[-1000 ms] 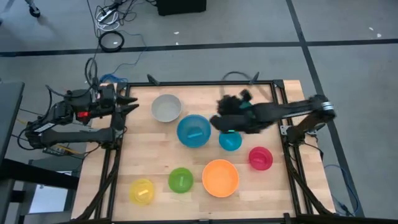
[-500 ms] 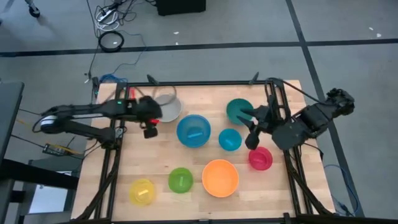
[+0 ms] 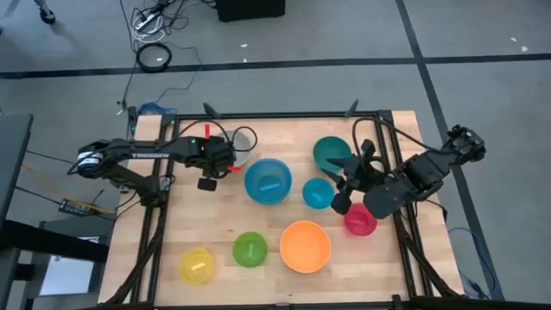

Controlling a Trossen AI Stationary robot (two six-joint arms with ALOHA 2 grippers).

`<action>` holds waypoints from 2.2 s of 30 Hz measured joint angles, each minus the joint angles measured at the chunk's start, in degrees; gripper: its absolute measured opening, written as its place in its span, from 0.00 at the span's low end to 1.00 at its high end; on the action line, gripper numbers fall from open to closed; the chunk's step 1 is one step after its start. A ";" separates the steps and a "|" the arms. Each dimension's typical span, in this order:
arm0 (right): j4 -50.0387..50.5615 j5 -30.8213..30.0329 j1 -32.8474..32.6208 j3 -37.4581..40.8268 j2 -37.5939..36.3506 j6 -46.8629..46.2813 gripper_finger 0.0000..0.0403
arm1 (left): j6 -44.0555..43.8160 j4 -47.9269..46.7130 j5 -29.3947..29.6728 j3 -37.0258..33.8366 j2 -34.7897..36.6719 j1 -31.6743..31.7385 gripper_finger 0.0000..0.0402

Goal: Nest bowls inside each other
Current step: Stack the gray bowl on top of the large blue bowl

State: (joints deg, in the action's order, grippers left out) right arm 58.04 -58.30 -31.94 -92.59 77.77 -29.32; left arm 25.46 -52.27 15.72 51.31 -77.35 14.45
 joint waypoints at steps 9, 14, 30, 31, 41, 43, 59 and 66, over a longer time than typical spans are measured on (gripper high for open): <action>1.63 -0.02 0.52 0.01 0.89 -2.05 0.28 | -0.11 -1.32 -1.66 0.03 -2.13 0.30 0.34; 1.89 -0.02 0.71 0.01 1.43 -2.13 0.28 | -0.14 0.40 -1.33 0.02 -4.29 0.55 0.34; 2.17 -0.04 0.71 0.01 1.80 -2.05 0.28 | -0.31 7.04 -0.22 0.08 -11.14 3.09 0.03; 2.17 -0.07 0.79 0.01 1.80 -2.04 0.28 | -0.25 7.35 -0.32 0.04 -11.14 3.12 0.03; 5.35 -1.36 2.36 0.01 1.80 -4.60 0.28 | -0.38 5.29 6.42 6.33 -6.45 2.41 0.02; 8.32 -2.52 3.05 0.01 1.80 -8.23 0.28 | -0.47 4.55 6.48 9.03 -4.81 1.83 0.02; 23.53 0.80 5.85 6.37 1.74 -33.64 0.26 | -13.13 13.18 -6.75 18.21 -9.13 -19.70 0.02; 22.96 2.30 5.77 8.13 1.74 -35.08 0.26 | -18.38 11.63 -4.25 18.21 -13.01 -21.74 0.02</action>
State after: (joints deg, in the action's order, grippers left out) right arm 81.00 -56.00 -26.17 -84.45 79.50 -64.40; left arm 7.08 -40.65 11.47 69.52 -90.36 -7.29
